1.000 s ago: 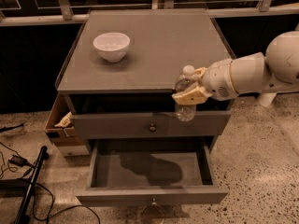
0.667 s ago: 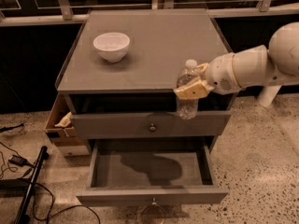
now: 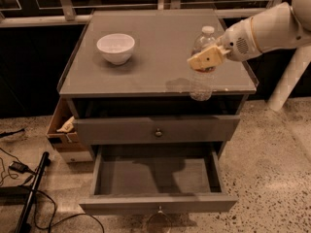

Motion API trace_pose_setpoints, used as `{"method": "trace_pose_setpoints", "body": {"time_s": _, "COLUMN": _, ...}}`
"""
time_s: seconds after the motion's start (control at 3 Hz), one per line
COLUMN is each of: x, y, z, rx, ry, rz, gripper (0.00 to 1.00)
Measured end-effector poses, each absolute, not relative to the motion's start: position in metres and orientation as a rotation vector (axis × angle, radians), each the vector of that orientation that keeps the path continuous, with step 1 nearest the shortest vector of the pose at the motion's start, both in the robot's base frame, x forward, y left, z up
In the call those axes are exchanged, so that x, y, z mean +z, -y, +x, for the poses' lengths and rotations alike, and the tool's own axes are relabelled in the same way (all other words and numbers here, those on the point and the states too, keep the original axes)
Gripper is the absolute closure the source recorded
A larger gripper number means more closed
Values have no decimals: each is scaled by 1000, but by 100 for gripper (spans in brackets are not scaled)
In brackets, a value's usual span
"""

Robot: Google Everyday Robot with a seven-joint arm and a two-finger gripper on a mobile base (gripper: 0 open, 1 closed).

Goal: Pick water bottle from middle drawer and place on counter

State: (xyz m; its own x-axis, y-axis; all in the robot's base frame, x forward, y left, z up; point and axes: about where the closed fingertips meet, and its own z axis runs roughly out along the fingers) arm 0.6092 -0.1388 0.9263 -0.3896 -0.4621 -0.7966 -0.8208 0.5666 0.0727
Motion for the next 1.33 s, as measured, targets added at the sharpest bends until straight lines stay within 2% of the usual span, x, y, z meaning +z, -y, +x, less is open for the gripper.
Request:
{"method": "trace_pose_setpoints", "body": {"time_s": 0.67, "x": 977, "y": 133, "z": 655, "rx": 563, "ry": -1978, "rz": -966, "gripper": 100}}
{"method": "trace_pose_setpoints", "body": {"time_s": 1.33, "x": 958, "y": 125, "z": 666, "rx": 582, "ry": -1929, "rz": -906, "gripper": 100}}
